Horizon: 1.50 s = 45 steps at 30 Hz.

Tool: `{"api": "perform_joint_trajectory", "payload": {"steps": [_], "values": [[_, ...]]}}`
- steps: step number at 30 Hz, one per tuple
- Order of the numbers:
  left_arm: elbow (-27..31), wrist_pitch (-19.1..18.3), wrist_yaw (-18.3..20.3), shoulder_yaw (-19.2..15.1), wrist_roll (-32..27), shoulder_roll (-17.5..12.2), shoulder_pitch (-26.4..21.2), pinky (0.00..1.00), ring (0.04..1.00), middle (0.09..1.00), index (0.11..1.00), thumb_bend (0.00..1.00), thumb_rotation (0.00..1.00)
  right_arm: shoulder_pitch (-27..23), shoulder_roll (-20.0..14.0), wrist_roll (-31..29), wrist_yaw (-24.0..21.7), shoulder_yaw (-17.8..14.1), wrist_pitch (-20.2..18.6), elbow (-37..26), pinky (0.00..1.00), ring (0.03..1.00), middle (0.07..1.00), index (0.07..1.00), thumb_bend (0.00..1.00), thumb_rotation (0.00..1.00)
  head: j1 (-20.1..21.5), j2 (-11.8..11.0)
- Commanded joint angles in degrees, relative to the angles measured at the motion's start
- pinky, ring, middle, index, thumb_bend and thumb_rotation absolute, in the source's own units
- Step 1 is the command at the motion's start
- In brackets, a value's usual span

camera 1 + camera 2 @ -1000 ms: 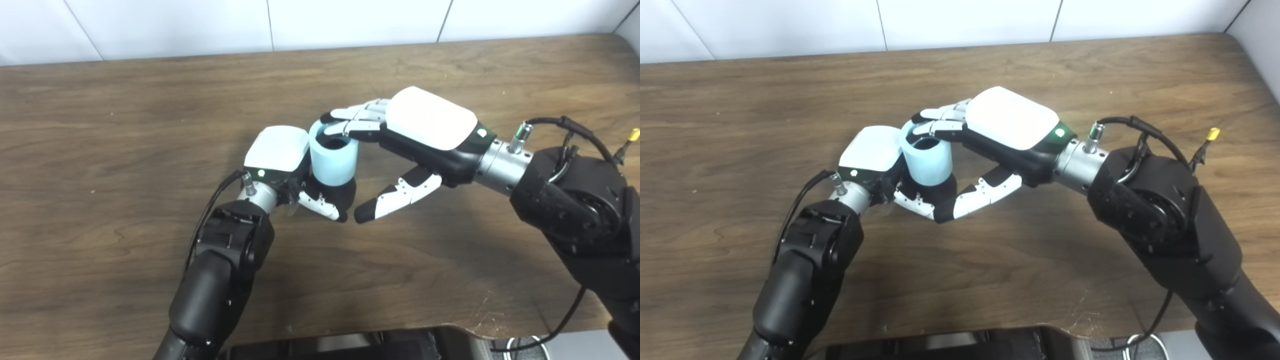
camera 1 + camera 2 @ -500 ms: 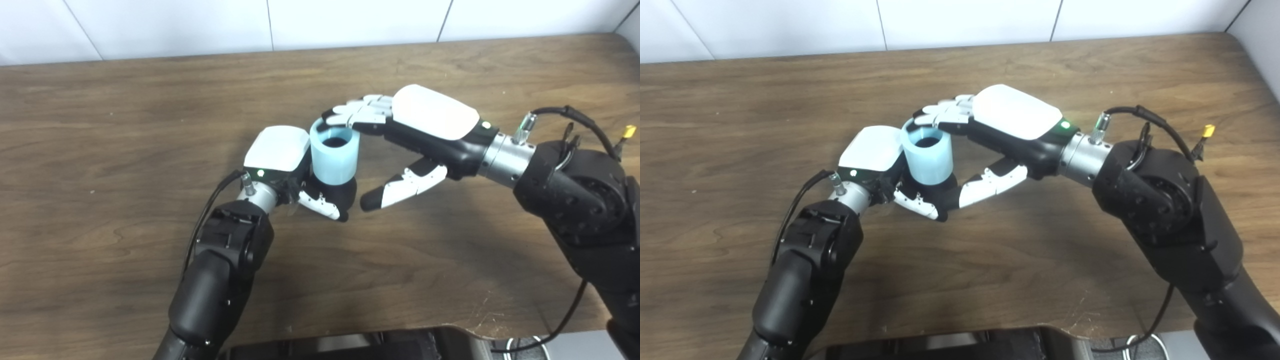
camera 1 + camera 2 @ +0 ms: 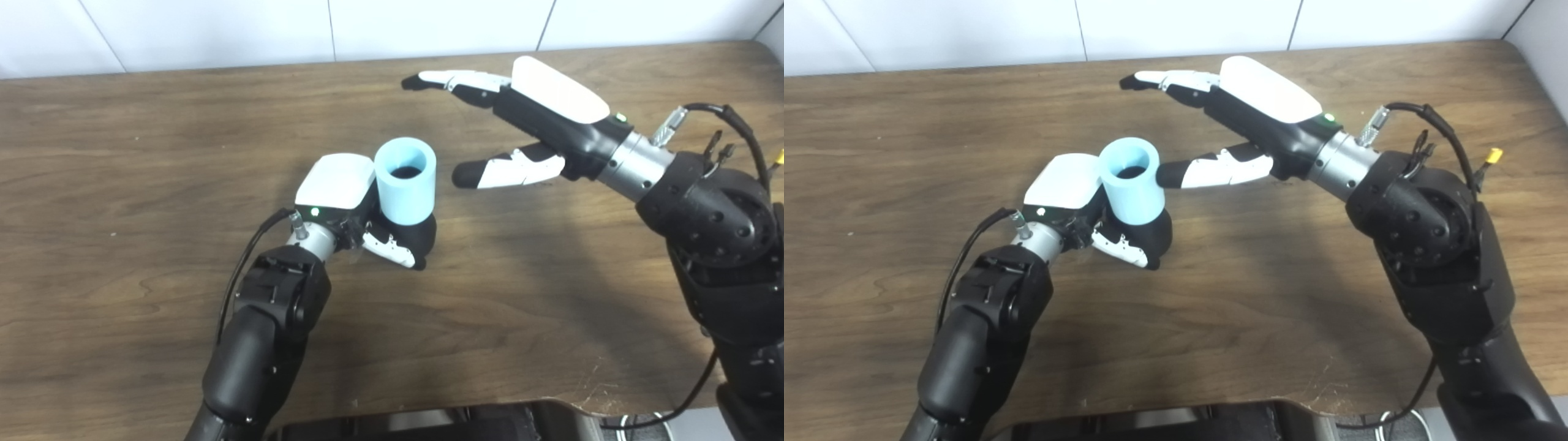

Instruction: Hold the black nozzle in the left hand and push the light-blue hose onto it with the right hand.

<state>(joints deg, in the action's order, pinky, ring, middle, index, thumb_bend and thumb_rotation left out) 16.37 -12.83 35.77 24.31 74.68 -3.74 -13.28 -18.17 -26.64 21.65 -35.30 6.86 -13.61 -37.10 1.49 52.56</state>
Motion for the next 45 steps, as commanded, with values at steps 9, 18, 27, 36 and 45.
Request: {"api": "perform_joint_trajectory", "payload": {"steps": [9, 18, 27, 36, 45], "values": [[2.0, 0.4, -4.4, -2.3, 0.5, -1.4, -1.9, 0.57, 0.693, 0.762, 0.780, 0.90, 0.23, 0.6, 1.0, -1.5, 3.4, -0.8, -0.1, 0.3, 0.78, 0.873, 0.894, 0.902, 0.61, 1.00, -0.4, -0.1], [2.9, -2.5, -2.1, -7.5, -5.9, -1.2, -3.3, 0.90, 0.929, 0.975, 0.994, 1.00, 0.42, 1.0, 1.2, -0.2, 3.6, 0.0, -0.2, 0.5, 0.78, 0.873, 0.897, 0.913, 0.62, 1.00, -0.7, 0.0], [3.4, -5.2, -1.5, -8.8, -6.6, -1.8, -2.8, 1.00, 1.000, 1.000, 1.000, 1.00, 0.50, 1.3, 2.2, 1.8, 5.1, 0.6, 1.1, 0.9, 0.78, 0.878, 0.891, 0.896, 0.60, 1.00, -1.6, -0.2], [4.4, -5.6, -9.1, -16.0, -15.3, -3.2, 0.3, 1.00, 1.000, 1.000, 1.000, 1.00, 0.61, 2.3, 2.5, 2.3, 6.4, 1.3, 2.3, 2.2, 0.81, 0.897, 0.896, 0.895, 0.58, 1.00, -3.8, -0.8], [3.4, 2.8, -28.6, -25.6, -38.0, 0.6, 8.7, 0.78, 0.910, 0.958, 0.999, 0.88, 0.59, 6.8, 10.0, -8.6, 13.0, -3.4, 1.2, 9.3, 0.81, 0.898, 0.945, 0.943, 0.57, 1.00, -3.9, -1.9]]}}
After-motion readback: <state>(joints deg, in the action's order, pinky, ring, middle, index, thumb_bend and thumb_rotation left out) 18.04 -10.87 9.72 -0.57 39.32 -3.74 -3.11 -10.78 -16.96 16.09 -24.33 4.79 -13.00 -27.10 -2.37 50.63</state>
